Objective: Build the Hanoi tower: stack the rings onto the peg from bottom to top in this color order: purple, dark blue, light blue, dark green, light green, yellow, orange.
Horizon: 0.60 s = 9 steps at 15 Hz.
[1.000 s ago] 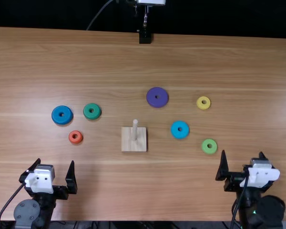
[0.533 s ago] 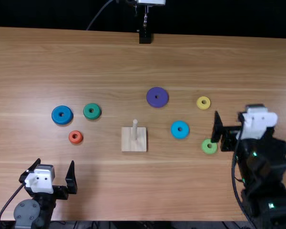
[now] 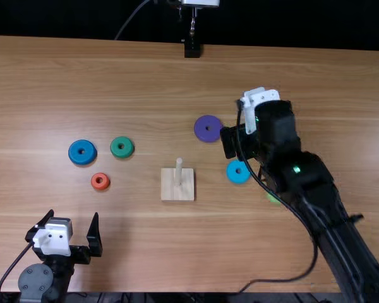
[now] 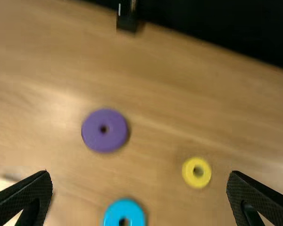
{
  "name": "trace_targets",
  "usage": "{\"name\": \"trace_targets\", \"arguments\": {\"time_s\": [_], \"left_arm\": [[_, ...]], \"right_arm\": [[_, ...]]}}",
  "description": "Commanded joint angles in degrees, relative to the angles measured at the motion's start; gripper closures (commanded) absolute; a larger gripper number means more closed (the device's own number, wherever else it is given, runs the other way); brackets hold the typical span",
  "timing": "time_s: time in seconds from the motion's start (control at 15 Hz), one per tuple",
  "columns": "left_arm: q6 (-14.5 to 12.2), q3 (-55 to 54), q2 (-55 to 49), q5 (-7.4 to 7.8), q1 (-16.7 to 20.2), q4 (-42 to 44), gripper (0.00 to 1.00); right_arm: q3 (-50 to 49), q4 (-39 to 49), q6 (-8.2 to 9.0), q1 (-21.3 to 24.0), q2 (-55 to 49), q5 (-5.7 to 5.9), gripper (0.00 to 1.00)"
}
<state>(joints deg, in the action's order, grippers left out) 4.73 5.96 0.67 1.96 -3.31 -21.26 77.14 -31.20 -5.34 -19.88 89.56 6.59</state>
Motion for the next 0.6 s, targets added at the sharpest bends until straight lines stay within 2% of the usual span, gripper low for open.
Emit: {"name": "trace_targets", "arguments": {"time_s": [0.0,0.07,0.13,0.2,0.27,0.33,0.53], "left_arm": [[-0.3,-6.0,-0.7,0.68,0.1,-4.5,0.00],[-0.3,-6.0,-0.7,0.68,0.1,-4.6,0.00],[-0.3,-6.0,-0.7,0.68,0.1,-4.5,0.00],[-0.3,-6.0,-0.7,0.68,0.1,-4.6,0.00],[-0.3,-6.0,-0.7,0.68,0.1,-4.5,0.00],[-0.3,-6.0,-0.7,0.68,0.1,-4.5,0.00],[-0.3,-6.0,-0.7,0.68,0.1,-4.5,0.00]], "right_arm": [[6.4,-2.5,2.92,-0.1,5.0,-0.89,0.00],[9.3,-3.8,8.30,0.0,9.1,-2.37,0.00],[11.4,-4.0,14.10,0.1,12.0,-4.80,0.00],[13.6,-4.0,19.48,0.4,14.4,-8.59,0.00],[15.8,-4.2,22.85,0.4,17.0,-9.86,0.00],[17.6,-5.6,24.33,0.4,19.9,-9.86,0.00],[26.3,-12.9,23.91,0.4,29.1,-9.86,0.00]]}}
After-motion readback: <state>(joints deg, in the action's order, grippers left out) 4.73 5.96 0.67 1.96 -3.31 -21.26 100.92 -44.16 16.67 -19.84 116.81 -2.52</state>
